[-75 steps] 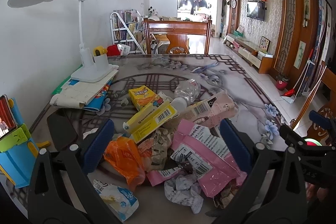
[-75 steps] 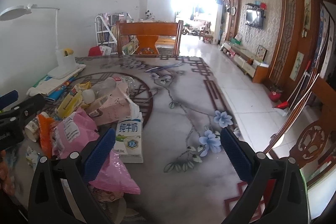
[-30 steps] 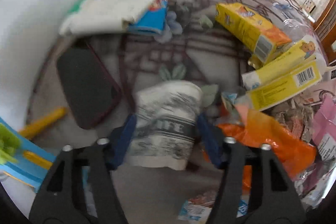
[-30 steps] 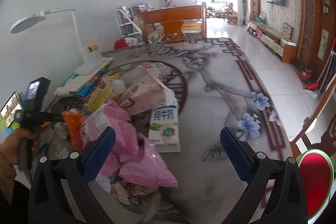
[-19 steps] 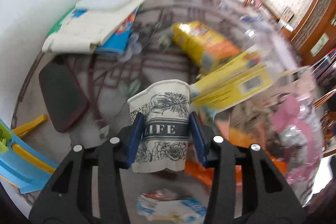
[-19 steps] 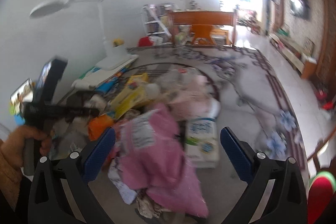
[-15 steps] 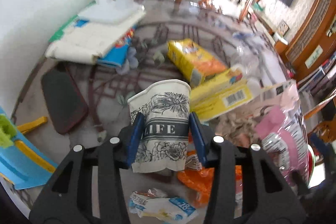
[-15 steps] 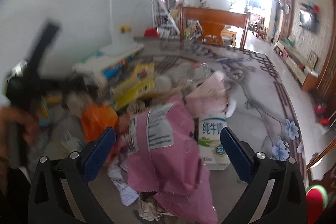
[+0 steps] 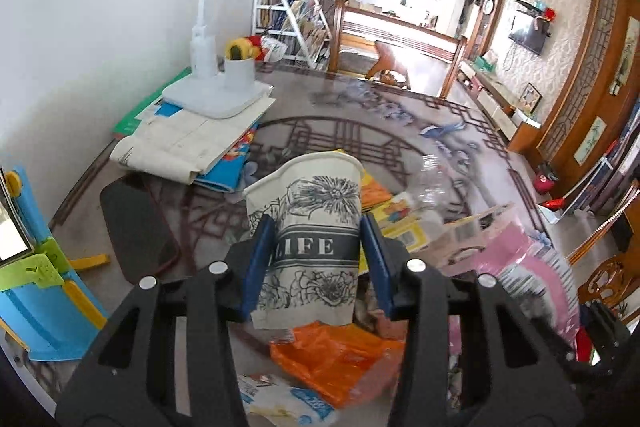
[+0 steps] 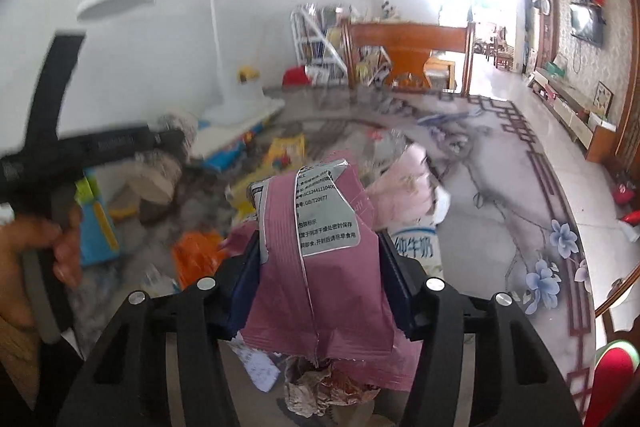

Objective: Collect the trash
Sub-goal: 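Carry the cup and pink bag to the red bin and release both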

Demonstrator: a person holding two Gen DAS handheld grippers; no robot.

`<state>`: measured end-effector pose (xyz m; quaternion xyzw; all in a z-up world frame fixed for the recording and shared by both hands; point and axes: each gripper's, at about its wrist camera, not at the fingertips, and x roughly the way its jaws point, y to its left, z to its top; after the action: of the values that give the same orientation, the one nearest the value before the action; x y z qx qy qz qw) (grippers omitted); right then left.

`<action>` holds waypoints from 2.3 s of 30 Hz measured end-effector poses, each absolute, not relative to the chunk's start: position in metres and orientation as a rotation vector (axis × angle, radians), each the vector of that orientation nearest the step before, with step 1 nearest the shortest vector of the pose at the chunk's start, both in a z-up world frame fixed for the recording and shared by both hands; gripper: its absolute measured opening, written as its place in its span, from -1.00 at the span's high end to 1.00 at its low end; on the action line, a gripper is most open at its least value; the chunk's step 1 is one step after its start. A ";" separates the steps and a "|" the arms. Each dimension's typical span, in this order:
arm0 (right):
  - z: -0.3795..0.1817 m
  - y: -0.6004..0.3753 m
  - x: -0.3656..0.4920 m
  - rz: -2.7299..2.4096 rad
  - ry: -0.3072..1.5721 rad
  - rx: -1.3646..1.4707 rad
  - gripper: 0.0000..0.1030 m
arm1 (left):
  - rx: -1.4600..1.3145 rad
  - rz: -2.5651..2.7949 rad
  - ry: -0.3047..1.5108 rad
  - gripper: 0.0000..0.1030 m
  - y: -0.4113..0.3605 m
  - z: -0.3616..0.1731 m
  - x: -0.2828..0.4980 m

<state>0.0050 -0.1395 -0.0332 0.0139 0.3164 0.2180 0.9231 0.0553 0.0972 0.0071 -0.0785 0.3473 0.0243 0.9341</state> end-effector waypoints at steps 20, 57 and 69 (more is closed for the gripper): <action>-0.012 -0.316 -0.034 0.061 0.589 0.167 -0.04 | -0.126 -0.347 0.715 0.15 -0.087 0.015 0.036; -0.052 -0.569 -0.142 -0.640 0.416 0.863 -0.85 | 0.191 -0.907 0.888 0.15 -0.334 -0.073 -0.035; -0.027 -0.590 -0.196 -1.001 0.125 0.798 -0.85 | 0.163 -1.036 0.911 -0.86 -0.434 -0.061 -0.028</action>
<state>-0.1957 -0.5897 -0.0274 0.3719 0.0581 -0.4669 0.8002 -0.0277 -0.4336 -0.0609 0.0750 0.4196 -0.4775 0.7683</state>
